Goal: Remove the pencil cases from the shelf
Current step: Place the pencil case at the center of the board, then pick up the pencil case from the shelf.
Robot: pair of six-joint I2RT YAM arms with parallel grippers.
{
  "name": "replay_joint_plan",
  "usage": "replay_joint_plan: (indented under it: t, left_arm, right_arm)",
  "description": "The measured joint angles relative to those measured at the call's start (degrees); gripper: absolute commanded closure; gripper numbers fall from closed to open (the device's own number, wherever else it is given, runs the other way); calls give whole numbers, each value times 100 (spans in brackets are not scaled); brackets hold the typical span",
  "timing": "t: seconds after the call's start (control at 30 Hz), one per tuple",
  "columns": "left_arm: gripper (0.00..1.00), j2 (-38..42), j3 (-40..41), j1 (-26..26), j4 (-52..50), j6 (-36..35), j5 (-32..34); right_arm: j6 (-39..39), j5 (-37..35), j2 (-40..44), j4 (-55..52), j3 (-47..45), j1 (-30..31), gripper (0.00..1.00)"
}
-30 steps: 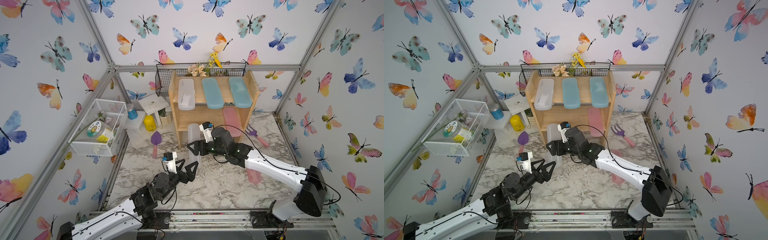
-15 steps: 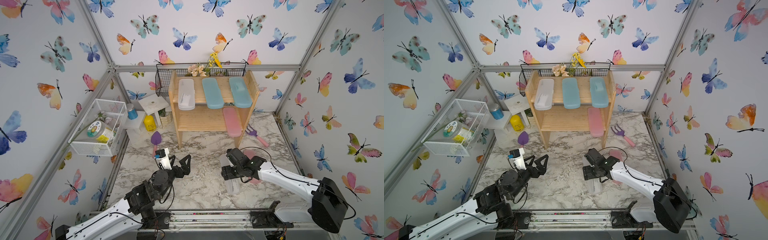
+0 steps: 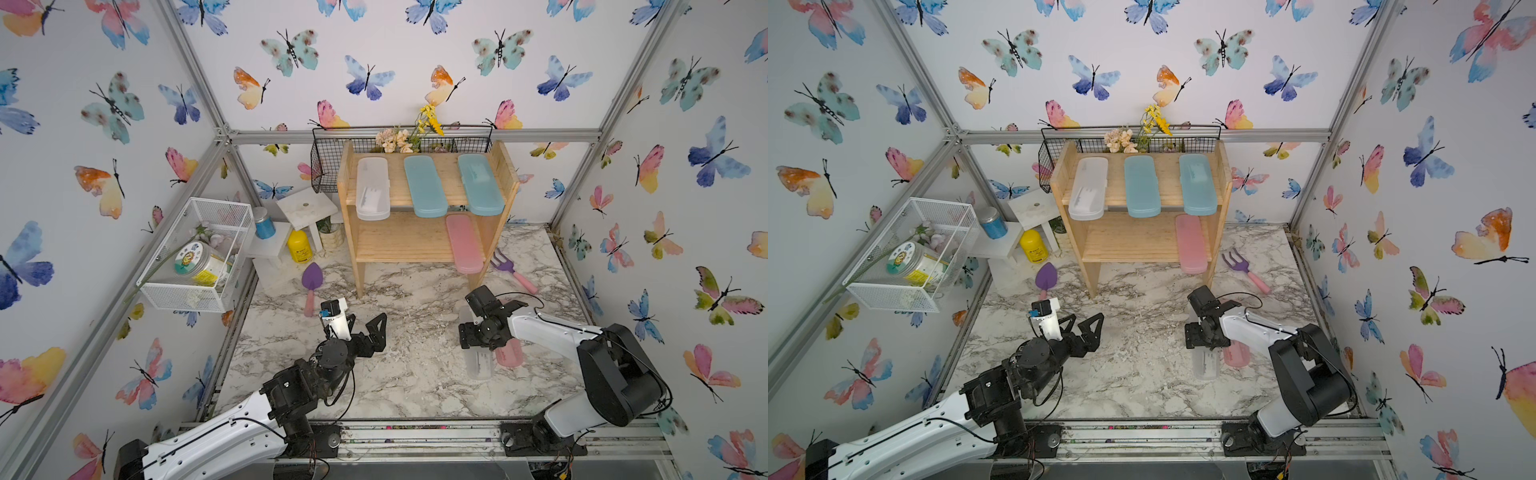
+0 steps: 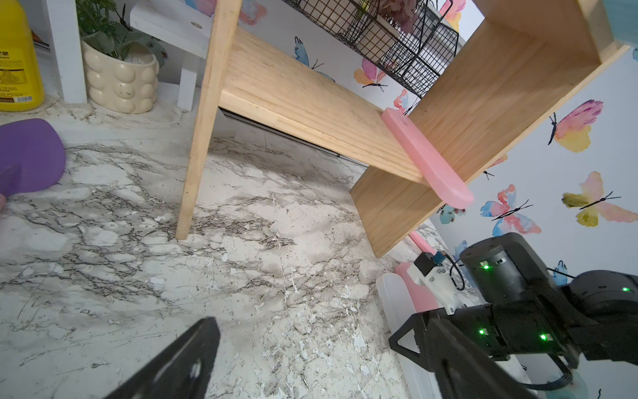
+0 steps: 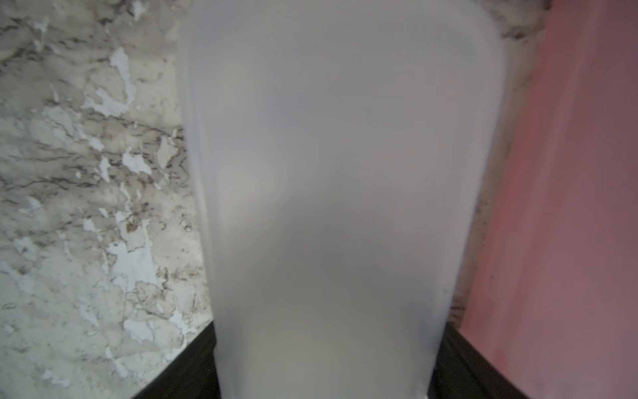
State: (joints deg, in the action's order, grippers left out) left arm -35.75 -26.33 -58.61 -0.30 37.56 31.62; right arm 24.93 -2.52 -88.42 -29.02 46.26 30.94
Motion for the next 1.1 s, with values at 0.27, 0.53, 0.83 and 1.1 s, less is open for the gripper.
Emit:
replay_joint_plan:
  t: [0.27, 0.53, 0.83, 1.1]
  left_arm:
    - [1, 0, 98, 46, 48, 4, -4]
    - [1, -90, 109, 92, 138, 22, -90]
    - [1, -678, 85, 680, 879, 396, -1362]
    - [1, -2830, -1060, 1158, 2291, 1038, -3379]
  right_arm:
    - [-101, -20, -293, 190, 313, -136, 16]
    - [-142, -55, -393, 380, 319, -184, 1]
    - [-214, -26, 1565, 498, 118, -188, 1]
    - [-221, -286, 3001, 76, 57, -247, 1]
